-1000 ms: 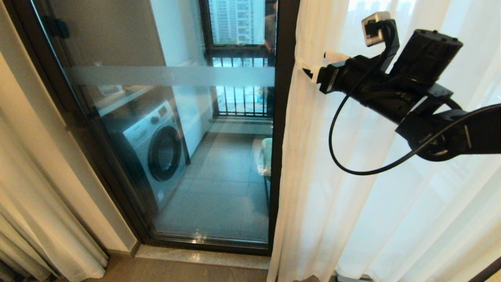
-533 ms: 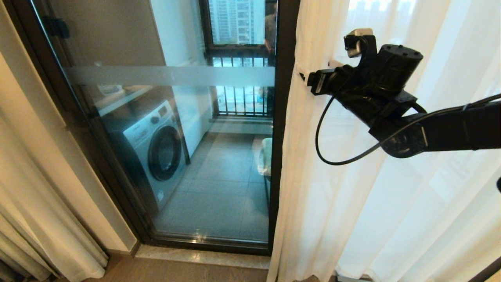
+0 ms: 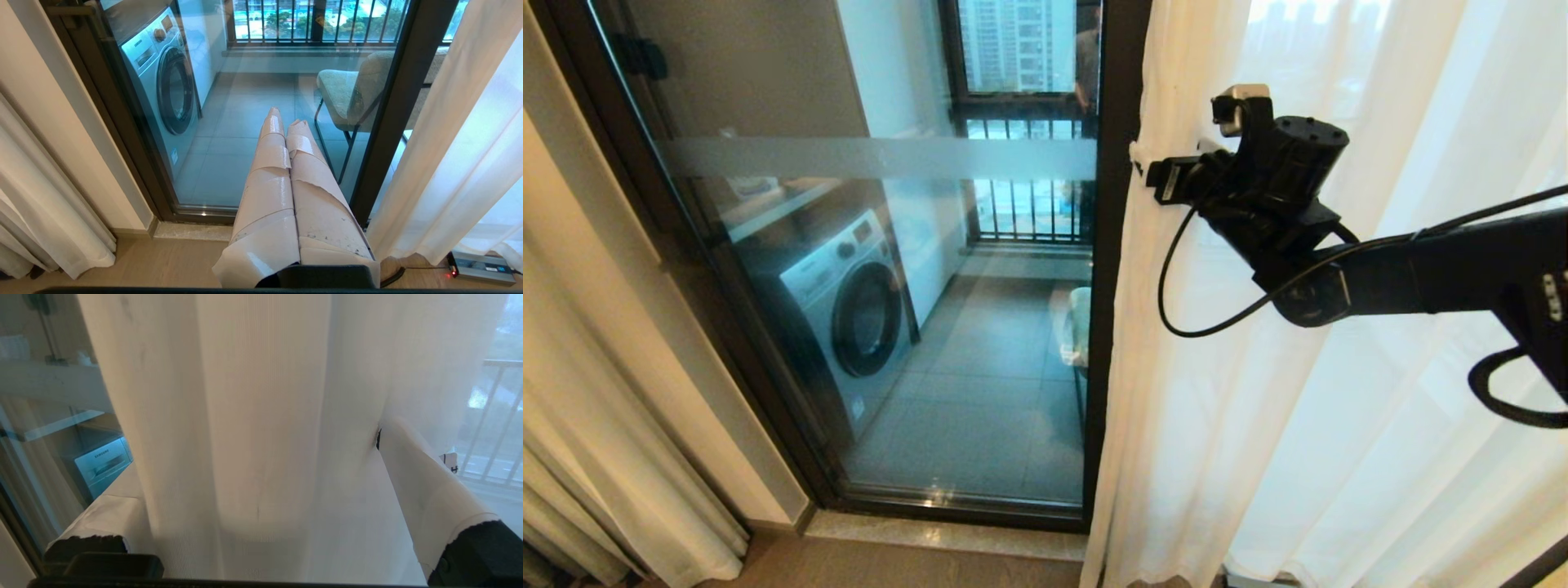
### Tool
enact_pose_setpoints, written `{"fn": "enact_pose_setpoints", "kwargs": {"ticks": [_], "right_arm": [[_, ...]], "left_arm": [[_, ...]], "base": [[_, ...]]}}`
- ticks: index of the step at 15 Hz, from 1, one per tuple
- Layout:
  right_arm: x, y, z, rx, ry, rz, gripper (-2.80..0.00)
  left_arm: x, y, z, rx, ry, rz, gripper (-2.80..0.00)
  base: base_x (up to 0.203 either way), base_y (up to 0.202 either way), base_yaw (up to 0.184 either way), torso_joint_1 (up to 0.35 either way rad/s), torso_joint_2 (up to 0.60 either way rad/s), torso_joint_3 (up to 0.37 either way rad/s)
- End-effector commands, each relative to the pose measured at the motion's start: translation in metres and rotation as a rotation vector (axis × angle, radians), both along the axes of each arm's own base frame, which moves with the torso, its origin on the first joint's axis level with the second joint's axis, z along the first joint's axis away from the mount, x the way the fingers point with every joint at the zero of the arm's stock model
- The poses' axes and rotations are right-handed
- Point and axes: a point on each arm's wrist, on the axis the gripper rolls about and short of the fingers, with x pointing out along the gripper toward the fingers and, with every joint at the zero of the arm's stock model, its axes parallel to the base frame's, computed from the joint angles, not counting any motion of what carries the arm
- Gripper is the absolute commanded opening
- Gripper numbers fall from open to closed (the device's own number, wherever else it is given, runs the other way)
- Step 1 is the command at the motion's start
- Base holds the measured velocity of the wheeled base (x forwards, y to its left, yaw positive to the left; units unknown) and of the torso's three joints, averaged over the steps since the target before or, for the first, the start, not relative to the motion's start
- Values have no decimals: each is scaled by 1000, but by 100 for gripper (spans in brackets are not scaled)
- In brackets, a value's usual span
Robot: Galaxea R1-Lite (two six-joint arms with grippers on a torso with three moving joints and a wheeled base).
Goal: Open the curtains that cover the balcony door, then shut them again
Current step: Pull the inner curtains open on both sides
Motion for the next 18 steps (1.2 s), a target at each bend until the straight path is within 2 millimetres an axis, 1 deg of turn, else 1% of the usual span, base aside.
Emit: {"fn": "enact_pose_setpoints", "kwargs": {"ticks": [1,2,5,10,15,18], "right_arm": [[8,3,-7,1,-1,-3,0],[9,3,-7,1,-4,-5,0],[13,-7,-4,7,-13,-40,0],[17,-37,6,16,-29,-111,0],[18,-58,16,18,-48,-160,0],[20,-70,16,4,-52,-192,0]], "left_arm": [[0,0,0,0,-1,0,-280],[0,0,0,1,-1,0,-280],[0,0,0,0,-1,0,-280],[0,0,0,0,-1,0,-280],[0,0,0,1,-1,0,-280],[0,0,0,1,-1,0,-280]], "base": [[0,0,0,0,0,0],[0,0,0,0,0,0],[0,0,0,0,0,0],[0,0,0,0,0,0],[0,0,0,0,0,0],[0,0,0,0,0,0]]}}
